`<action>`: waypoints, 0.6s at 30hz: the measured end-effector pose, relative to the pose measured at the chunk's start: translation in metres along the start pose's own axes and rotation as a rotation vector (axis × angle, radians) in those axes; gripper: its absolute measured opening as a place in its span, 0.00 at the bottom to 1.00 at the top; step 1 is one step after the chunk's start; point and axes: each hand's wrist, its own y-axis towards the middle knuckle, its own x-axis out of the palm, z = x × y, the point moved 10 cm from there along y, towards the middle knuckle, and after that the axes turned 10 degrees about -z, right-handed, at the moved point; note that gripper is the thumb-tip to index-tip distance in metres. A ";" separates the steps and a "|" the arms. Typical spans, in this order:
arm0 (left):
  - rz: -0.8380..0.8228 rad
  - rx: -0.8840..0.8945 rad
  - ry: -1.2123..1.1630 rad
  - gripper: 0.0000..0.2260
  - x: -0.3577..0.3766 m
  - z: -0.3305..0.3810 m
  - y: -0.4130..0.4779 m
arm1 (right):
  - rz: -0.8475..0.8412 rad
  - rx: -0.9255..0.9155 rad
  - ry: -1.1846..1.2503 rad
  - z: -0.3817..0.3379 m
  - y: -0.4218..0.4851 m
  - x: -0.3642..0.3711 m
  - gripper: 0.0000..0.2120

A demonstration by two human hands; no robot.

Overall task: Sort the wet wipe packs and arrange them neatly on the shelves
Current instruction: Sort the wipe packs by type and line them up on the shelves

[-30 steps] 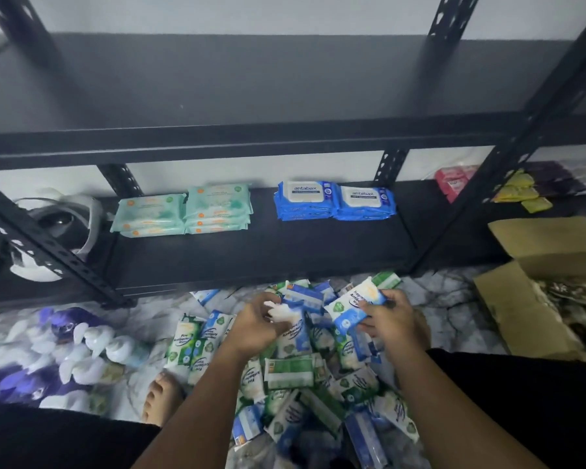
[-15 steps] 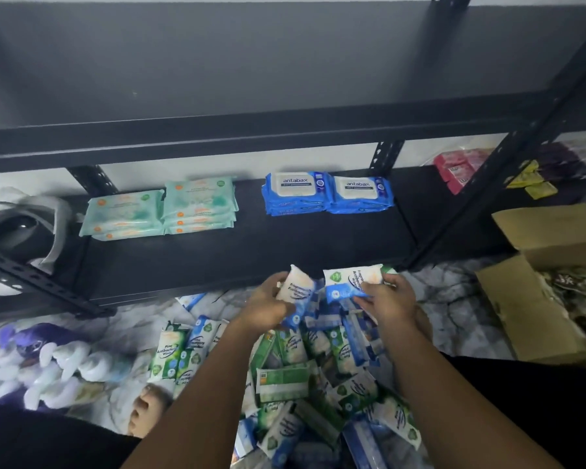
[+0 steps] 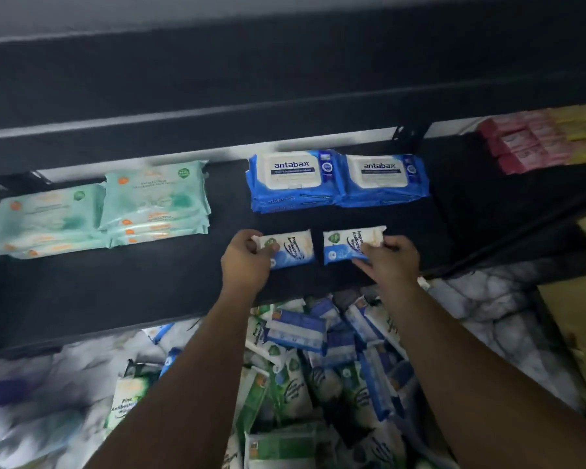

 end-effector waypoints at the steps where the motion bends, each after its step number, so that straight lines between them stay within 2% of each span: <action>1: 0.004 -0.009 -0.004 0.09 0.002 -0.002 0.011 | -0.003 -0.005 -0.020 0.000 0.011 0.007 0.14; 5: 0.026 -0.016 0.000 0.13 0.006 -0.008 0.049 | 0.007 -0.036 -0.154 0.000 0.046 0.024 0.12; 8: 0.059 -0.032 0.071 0.15 0.001 -0.005 0.063 | 0.056 -0.123 -0.614 -0.012 0.058 0.031 0.10; 10: 0.079 -0.025 0.130 0.14 -0.003 0.000 0.067 | 0.053 -0.205 -0.819 -0.016 0.063 0.040 0.12; 15: 0.106 -0.007 0.180 0.11 -0.003 0.005 0.070 | 0.035 -0.266 -0.945 -0.018 0.069 0.053 0.15; 18: 0.110 -0.007 0.227 0.13 -0.001 0.007 0.069 | 0.022 -0.249 -0.951 -0.019 0.070 0.054 0.16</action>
